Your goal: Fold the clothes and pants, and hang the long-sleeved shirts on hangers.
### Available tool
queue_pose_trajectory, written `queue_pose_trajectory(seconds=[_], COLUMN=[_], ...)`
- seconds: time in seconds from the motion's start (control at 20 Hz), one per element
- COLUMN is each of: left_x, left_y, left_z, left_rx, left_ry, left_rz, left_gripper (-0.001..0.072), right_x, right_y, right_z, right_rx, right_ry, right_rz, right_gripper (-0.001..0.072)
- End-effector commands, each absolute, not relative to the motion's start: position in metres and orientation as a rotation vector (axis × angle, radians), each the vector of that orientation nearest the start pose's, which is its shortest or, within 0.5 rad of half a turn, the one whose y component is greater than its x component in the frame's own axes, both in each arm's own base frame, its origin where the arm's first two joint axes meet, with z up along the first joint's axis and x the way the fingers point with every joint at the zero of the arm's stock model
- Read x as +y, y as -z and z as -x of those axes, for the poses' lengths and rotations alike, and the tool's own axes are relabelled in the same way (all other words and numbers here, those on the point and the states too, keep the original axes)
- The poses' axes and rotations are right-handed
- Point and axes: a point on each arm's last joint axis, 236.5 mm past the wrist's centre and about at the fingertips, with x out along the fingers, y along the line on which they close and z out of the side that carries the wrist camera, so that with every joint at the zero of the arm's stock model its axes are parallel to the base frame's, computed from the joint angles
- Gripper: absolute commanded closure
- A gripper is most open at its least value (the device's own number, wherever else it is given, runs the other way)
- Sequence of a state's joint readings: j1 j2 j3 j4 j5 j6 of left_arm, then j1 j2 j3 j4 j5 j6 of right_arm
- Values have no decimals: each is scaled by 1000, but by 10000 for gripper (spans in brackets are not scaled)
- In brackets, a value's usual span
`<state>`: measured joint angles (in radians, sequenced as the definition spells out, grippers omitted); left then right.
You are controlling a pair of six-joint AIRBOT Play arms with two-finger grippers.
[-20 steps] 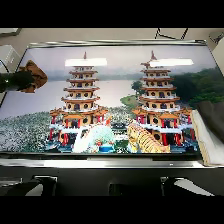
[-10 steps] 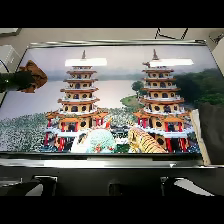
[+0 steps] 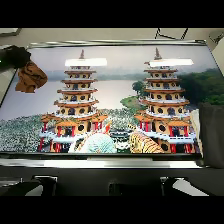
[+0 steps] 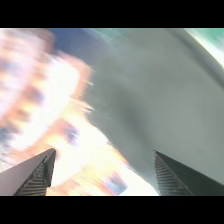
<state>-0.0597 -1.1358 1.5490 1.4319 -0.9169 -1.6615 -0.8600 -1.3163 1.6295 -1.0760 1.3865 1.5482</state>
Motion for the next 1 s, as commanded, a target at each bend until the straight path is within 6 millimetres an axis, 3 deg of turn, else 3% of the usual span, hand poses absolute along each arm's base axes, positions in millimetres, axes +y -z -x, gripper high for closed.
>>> queue_pose_trajectory(seconds=[0.0,0.05,0.1,0.15,0.25,0.35,0.95], left_x=[-19,-17,-18,-21,-30,-38,-41], left_y=[-203,-163,-126,-89,-48,-36,-35], left_z=[-462,-452,-434,-410,-386,-386,-385], left_rx=[753,907,1072,1249,1379,1350,1354], left_ry=[-56,-76,-86,-83,-44,-23,-16], left_rz=[83,82,82,74,45,33,26], left_gripper=[653,393,66,-7,-7,-7,-7], right_x=[-127,-92,-63,-35,6,21,26], right_y=[-220,-199,-174,-145,-101,-76,-73], right_z=[-443,-449,-450,-447,-435,-427,-427], right_rx=[743,841,953,1078,1287,1392,1402], right_ry=[144,114,85,52,-11,-19,-24], right_rz=[-590,-568,-532,-498,-464,-403,-372], right_gripper=[5,4,4,5,12,12,12])
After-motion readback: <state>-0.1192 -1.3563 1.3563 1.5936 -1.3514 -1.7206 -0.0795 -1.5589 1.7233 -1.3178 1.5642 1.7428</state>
